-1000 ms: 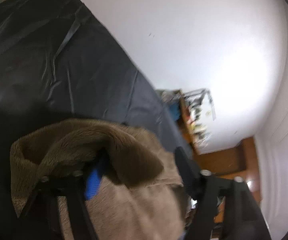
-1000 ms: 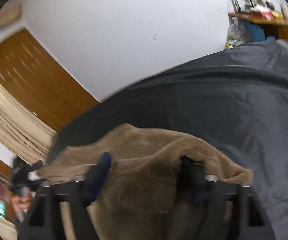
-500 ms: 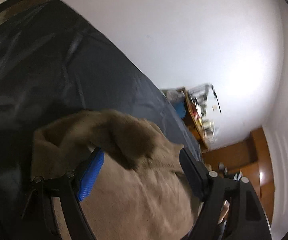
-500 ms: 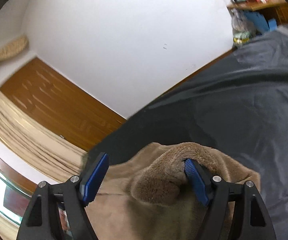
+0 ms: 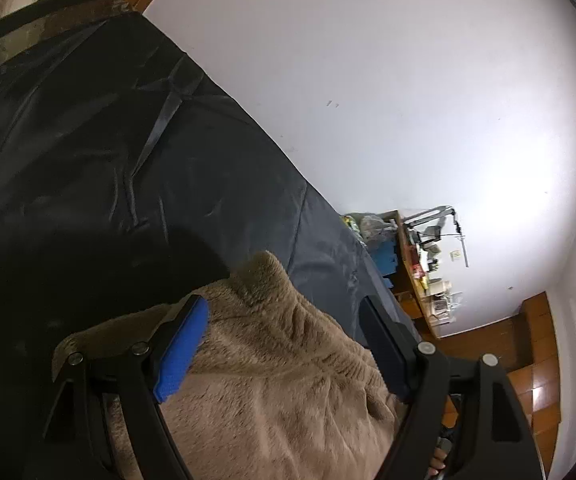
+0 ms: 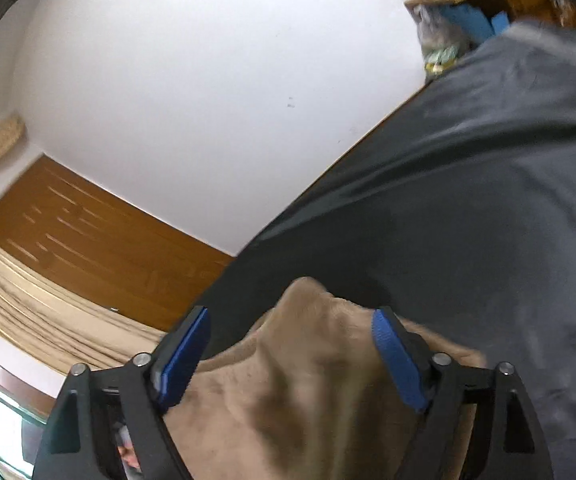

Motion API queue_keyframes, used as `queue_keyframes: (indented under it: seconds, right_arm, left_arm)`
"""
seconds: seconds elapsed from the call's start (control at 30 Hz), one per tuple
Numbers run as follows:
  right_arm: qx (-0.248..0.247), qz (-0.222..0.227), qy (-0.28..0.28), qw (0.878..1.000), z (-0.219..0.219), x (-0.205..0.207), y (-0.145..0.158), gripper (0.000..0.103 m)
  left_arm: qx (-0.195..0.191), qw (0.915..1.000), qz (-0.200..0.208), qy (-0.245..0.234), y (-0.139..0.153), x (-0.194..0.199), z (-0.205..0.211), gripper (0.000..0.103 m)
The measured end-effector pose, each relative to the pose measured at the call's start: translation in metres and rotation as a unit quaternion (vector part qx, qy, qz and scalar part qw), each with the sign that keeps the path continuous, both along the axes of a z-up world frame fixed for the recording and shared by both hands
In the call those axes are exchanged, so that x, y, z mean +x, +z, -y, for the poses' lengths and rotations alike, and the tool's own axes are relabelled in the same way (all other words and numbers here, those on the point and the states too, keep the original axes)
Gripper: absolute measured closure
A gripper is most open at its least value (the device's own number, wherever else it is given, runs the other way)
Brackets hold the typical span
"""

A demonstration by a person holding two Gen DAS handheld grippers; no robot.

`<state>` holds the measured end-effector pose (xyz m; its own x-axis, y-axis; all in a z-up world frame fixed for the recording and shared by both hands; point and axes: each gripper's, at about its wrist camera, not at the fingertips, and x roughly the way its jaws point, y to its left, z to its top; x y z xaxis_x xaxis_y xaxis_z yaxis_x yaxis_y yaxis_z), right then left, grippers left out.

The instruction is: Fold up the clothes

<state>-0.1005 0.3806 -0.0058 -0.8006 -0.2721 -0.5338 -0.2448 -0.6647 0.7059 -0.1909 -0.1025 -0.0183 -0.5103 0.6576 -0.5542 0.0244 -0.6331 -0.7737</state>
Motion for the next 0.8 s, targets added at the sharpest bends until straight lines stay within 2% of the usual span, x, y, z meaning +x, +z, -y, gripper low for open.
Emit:
queue_keyframes:
  seconds: [0.1, 0.17, 0.23, 0.3, 0.4, 0.47, 0.57, 0.7, 0.73, 0.8]
  right_arm:
    - [0.074, -0.009, 0.031, 0.997, 0.019, 0.005, 0.016, 0.018]
    - [0.143, -0.007, 0.062, 0.988, 0.043, 0.003, 0.028, 0.018]
    - [0.227, 0.007, 0.101, 0.969, 0.078, -0.006, 0.037, 0.018]
    - [0.291, 0.022, 0.129, 0.948, 0.105, -0.013, 0.039, 0.018]
    - [0.347, 0.039, 0.161, 0.923, 0.141, -0.028, 0.035, 0.018]
    - [0.358, 0.064, 0.174, 0.915, 0.156, -0.042, 0.025, 0.018]
    - [0.356, 0.118, 0.172, 0.911, 0.161, -0.065, -0.002, 0.018]
    - [0.327, 0.17, 0.164, 0.915, 0.14, -0.084, -0.035, 0.016]
    - [0.323, 0.174, 0.164, 0.916, 0.136, -0.086, -0.039, 0.013]
    - [0.333, 0.171, 0.165, 0.912, 0.138, -0.086, -0.038, 0.013]
  left_arm:
    - [-0.011, 0.9999, -0.007, -0.01, 0.002, 0.013, -0.005, 0.022]
    - [-0.027, 0.9993, -0.015, -0.022, 0.009, 0.021, -0.014, 0.022]
    - [-0.051, 0.9975, -0.028, -0.04, 0.013, 0.023, -0.026, 0.022]
    - [-0.077, 0.9942, -0.038, -0.065, 0.016, 0.026, -0.041, 0.022]
    - [-0.117, 0.9883, -0.048, -0.086, 0.015, 0.028, -0.058, 0.022]
    - [-0.136, 0.9866, -0.041, -0.081, 0.008, 0.023, -0.061, 0.022]
    - [-0.138, 0.9877, -0.026, -0.07, -0.007, 0.013, -0.057, 0.022]
    - [-0.14, 0.9869, -0.036, -0.072, -0.011, 0.01, -0.06, 0.022]
    - [-0.144, 0.986, -0.039, -0.074, -0.012, 0.005, -0.068, 0.022]
    - [-0.154, 0.9841, -0.045, -0.076, -0.011, 0.003, -0.073, 0.022]
